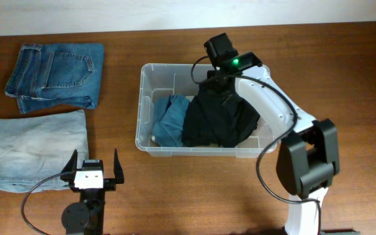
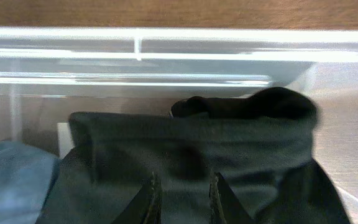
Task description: Pack container
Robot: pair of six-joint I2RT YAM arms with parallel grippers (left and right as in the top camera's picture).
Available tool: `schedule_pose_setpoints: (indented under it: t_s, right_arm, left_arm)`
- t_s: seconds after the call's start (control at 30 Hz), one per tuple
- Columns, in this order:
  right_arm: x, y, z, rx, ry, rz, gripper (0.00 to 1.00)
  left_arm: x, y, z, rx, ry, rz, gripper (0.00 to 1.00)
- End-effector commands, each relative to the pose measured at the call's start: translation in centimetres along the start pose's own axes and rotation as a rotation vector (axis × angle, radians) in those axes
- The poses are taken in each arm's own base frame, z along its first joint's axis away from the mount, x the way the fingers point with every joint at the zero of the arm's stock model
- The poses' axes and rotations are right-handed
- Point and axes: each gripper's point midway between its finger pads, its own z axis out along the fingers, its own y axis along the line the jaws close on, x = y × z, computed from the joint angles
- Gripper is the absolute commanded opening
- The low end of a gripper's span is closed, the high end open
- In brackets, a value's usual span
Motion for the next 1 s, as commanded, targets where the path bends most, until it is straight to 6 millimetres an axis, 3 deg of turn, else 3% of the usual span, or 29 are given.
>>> schedule_pose_setpoints:
  t_s: [0.0, 0.17, 0.37, 0.53, 0.67, 0.77, 0.87, 0.97]
  right_arm:
    - [0.7, -0.4, 2.3, 0.035, 0.032, -0.015, 0.20]
    - [1.5, -0.4, 4.0, 0.045, 0.064, -0.020, 0.20]
    - [1.3, -0.5, 3.3, 0.047, 0.056, -0.019, 0.19]
    - [-0.5, -1.3, -0.3, 0.050, -0.021, 0.000, 0.19]
    - [-1.8, -3.5, -4.9, 0.116, -0.107, 0.018, 0.20]
    - [-1.6, -5.4, -8.0, 0.157, -0.124, 0.031, 0.25]
    - [-0.5, -7.0, -8.8, 0.178, -0.080, 0.042, 0.25]
    - [0.4, -8.3, -7.9, 0.204, -0.026, 0.048, 0.25]
  left_arm:
    - [0.1, 0.0, 0.0, 0.000, 0.000, 0.013, 1.00]
    - [0.1, 0.0, 0.0, 0.000, 0.000, 0.013, 0.99]
    - [0.1, 0.0, 0.0, 0.000, 0.000, 0.013, 1.00]
    - [0.1, 0.0, 0.0, 0.000, 0.000, 0.013, 0.99]
    - [0.1, 0.0, 0.0, 0.000, 0.000, 0.013, 1.00]
    - [0.1, 0.0, 0.0, 0.000, 0.000, 0.013, 0.99]
    - [0.1, 0.0, 0.0, 0.000, 0.000, 0.013, 1.00]
    - [0.1, 0.0, 0.0, 0.000, 0.000, 0.013, 0.99]
